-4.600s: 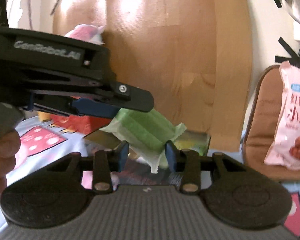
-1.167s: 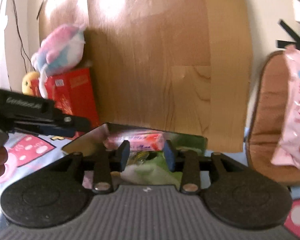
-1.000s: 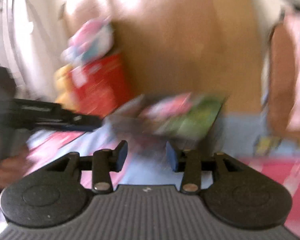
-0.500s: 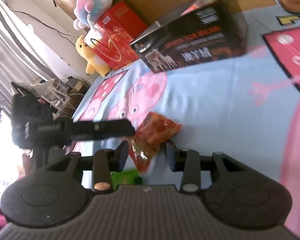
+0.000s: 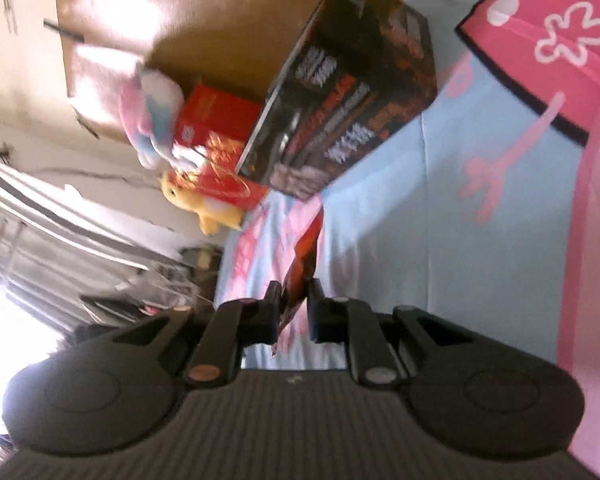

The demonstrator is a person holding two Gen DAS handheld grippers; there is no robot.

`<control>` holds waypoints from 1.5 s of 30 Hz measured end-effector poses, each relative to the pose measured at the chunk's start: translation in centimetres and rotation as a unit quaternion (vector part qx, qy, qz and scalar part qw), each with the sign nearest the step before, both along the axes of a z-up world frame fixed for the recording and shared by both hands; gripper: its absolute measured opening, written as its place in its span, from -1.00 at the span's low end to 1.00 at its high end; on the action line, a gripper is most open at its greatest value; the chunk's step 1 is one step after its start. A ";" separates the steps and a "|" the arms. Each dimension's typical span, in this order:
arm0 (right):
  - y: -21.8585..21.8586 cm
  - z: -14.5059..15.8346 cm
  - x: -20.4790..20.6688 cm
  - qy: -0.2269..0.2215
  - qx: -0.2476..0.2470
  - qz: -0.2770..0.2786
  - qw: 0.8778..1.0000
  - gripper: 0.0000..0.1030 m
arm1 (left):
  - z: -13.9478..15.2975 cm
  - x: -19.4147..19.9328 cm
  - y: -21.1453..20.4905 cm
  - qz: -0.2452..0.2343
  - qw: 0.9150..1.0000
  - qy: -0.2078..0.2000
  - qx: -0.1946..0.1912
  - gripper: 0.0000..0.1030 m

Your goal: Organize snacks

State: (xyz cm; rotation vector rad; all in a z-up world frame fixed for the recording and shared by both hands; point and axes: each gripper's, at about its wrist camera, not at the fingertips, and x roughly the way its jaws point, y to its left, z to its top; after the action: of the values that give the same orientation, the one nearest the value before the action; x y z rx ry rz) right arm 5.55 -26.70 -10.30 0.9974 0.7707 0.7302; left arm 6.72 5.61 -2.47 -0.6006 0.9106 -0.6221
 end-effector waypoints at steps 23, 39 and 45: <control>7.8 9.8 6.4 -0.196 -0.314 -0.123 0.921 -0.16 | 5.8 11.6 -5.2 0.078 0.982 -0.096 0.142 0.00; 4.0 4.9 -5.3 -0.171 -0.268 -0.005 0.948 -0.13 | 2.8 -1.8 -1.3 0.009 0.988 -0.071 0.137 0.08; 4.8 4.0 -10.0 -0.207 -0.303 0.119 0.923 0.12 | 0.8 -6.8 0.1 -0.018 0.991 -0.047 0.121 0.08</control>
State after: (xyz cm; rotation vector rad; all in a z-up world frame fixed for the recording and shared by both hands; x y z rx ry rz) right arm -4.43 -21.90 -6.32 0.1758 0.6845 0.8067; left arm -0.06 5.66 -1.69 -0.3364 0.8939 -0.5568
